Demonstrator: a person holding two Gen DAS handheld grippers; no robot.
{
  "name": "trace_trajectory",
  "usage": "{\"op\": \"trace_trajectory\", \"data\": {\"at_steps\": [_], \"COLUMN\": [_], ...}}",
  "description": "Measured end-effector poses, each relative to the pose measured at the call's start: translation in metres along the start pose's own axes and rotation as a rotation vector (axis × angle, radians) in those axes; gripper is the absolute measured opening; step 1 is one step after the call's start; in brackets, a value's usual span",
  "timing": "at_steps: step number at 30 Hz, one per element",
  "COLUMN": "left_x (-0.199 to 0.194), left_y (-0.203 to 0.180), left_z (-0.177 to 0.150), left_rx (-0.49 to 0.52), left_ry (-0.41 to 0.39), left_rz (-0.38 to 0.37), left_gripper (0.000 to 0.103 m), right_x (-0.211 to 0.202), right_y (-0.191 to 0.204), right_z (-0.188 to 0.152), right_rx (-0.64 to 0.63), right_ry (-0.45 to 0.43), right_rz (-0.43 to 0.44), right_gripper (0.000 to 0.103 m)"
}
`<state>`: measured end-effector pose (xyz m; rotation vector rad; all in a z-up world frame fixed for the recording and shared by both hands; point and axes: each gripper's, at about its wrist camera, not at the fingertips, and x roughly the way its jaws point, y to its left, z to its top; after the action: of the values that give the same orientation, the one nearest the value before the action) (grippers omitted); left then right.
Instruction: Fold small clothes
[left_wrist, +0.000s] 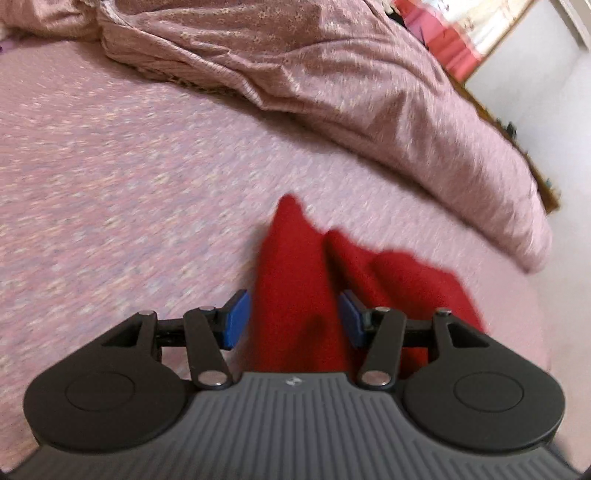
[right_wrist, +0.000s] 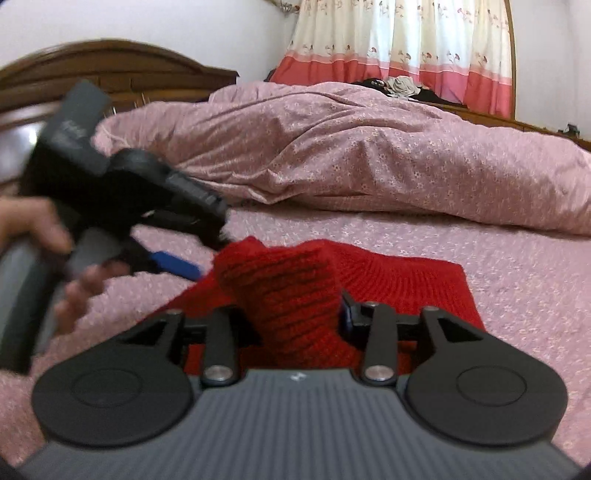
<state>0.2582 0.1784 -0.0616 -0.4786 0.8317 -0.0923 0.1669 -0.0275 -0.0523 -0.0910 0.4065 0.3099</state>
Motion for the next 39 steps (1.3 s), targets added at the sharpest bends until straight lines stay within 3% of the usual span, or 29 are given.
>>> {"op": "trace_trajectory", "data": {"at_steps": [4, 10, 18, 20, 24, 31, 33, 35, 39], "left_x": [-0.018, -0.039, -0.049, -0.051, -0.048, -0.041, -0.043, -0.044, -0.046], "left_y": [0.010, 0.016, 0.017, 0.019, 0.023, 0.031, 0.030, 0.029, 0.030], "left_z": [-0.025, -0.050, -0.063, -0.064, -0.061, -0.059, -0.058, -0.058, -0.059], "left_rx": [0.017, 0.026, 0.053, 0.065, 0.051, 0.020, 0.024, 0.032, 0.028], "left_ry": [-0.002, -0.027, -0.075, -0.072, -0.057, -0.032, -0.033, -0.038, -0.039], "left_rz": [0.020, 0.025, 0.024, 0.014, -0.008, -0.035, -0.036, -0.033, -0.035], "left_gripper": [0.059, 0.059, 0.059, 0.059, 0.059, 0.059, 0.059, 0.059, 0.059], "right_x": [-0.014, -0.040, -0.071, -0.063, -0.019, 0.051, 0.057, 0.059, 0.057], "right_y": [0.001, -0.005, -0.026, -0.025, -0.018, -0.017, -0.015, -0.009, -0.013], "right_z": [0.001, 0.012, 0.065, 0.075, 0.081, 0.053, 0.043, 0.041, 0.040], "right_rx": [-0.006, 0.032, 0.171, 0.176, 0.158, 0.231, 0.222, 0.152, 0.174], "right_ry": [0.011, 0.029, -0.010, 0.005, 0.116, 0.351, 0.339, 0.325, 0.323], "right_rz": [-0.013, 0.055, 0.197, 0.186, 0.041, 0.028, 0.040, 0.010, 0.013], "right_gripper": [0.045, 0.053, 0.053, 0.053, 0.053, 0.051, 0.049, 0.037, 0.030]}}
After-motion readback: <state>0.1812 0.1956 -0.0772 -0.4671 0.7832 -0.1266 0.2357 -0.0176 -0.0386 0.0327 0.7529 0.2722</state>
